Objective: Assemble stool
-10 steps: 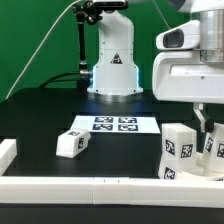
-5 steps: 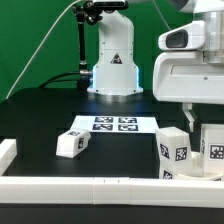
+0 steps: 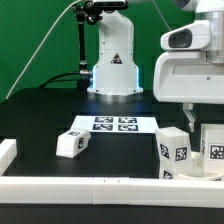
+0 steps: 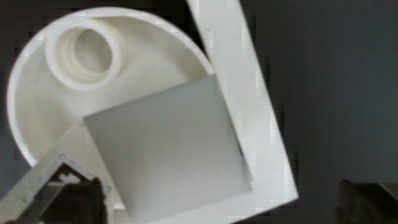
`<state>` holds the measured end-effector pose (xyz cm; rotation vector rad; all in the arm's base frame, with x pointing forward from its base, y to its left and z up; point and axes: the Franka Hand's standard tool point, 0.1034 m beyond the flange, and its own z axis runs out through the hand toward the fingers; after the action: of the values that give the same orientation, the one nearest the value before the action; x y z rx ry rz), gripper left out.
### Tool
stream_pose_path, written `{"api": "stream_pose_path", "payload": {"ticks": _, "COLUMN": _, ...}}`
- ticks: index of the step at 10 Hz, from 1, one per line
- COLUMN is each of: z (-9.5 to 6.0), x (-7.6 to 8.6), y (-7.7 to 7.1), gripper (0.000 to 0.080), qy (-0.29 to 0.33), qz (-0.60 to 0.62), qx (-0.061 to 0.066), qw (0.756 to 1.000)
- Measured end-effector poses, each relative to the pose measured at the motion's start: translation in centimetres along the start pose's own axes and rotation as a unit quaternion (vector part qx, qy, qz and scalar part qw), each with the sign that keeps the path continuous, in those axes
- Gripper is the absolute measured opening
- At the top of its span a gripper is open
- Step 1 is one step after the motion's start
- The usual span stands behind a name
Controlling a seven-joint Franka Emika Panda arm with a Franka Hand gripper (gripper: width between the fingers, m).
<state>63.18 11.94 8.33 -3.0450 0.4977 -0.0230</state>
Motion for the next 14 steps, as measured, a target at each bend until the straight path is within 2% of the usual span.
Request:
{"api": "stream_pose_path", "payload": {"ticks": 2, "z": -0.10, "x": -0.06, "y": -0.24, "gripper": 0.0649, "qy": -0.005, "qz": -0.032, "qx": -0.007, "qw": 0.999}}
{"api": "stream_pose_path", "payload": {"ticks": 4, "z": -0.19, "x": -0.04, "y": -0.31, "gripper": 0.0649, "qy": -0.004, "qz": -0.035, "qx": -0.006, "qw": 0.999}}
{"api": "stream_pose_path", "payload": {"ticks": 6, "z": -0.13, "x": -0.02, "y": -0.30, "gripper": 0.0385, "qy": -0.004, "qz": -0.035, "qx": -0.006, "qw": 0.999}}
{"api": "stream_pose_path", "payload": {"ticks": 7, "z": -0.15, "x": 0.04, "y": -0.22, "gripper": 0.0385, "qy": -0.003, "qz": -0.034, "qx": -0.006, "qw": 0.999}}
{"api": "stream_pose_path", "payload": {"ticks": 8, "z": -0.15, "x": 0.07, "y": -0.21, "gripper": 0.0336, "qy": -0.003, "qz": -0.034, "qx": -0.006, "qw": 0.999}}
{"api": "stream_pose_path", "payload": {"ticks": 11, "z": -0.16, "x": 0.09, "y": -0.17, "gripper": 0.0336, "qy": -0.003, "qz": -0.031, "qx": -0.006, "qw": 1.000}}
{"api": "stream_pose_path", "payload": {"ticks": 12, "z": -0.17, "x": 0.15, "y": -0.07, "gripper": 0.0336, "qy": -0.004, "qz": -0.016, "qx": -0.003, "qw": 1.000}}
{"api": "stream_pose_path", "payload": {"ticks": 13, "z": -0.17, "x": 0.35, "y": 0.20, "gripper": 0.0336, "qy": -0.008, "qz": 0.028, "qx": 0.011, "qw": 1.000}}
{"api": "stream_pose_path", "payload": {"ticks": 14, "z": -0.16, "x": 0.51, "y": 0.22, "gripper": 0.0337, "qy": -0.005, "qz": 0.077, "qx": 0.021, "qw": 0.997}}
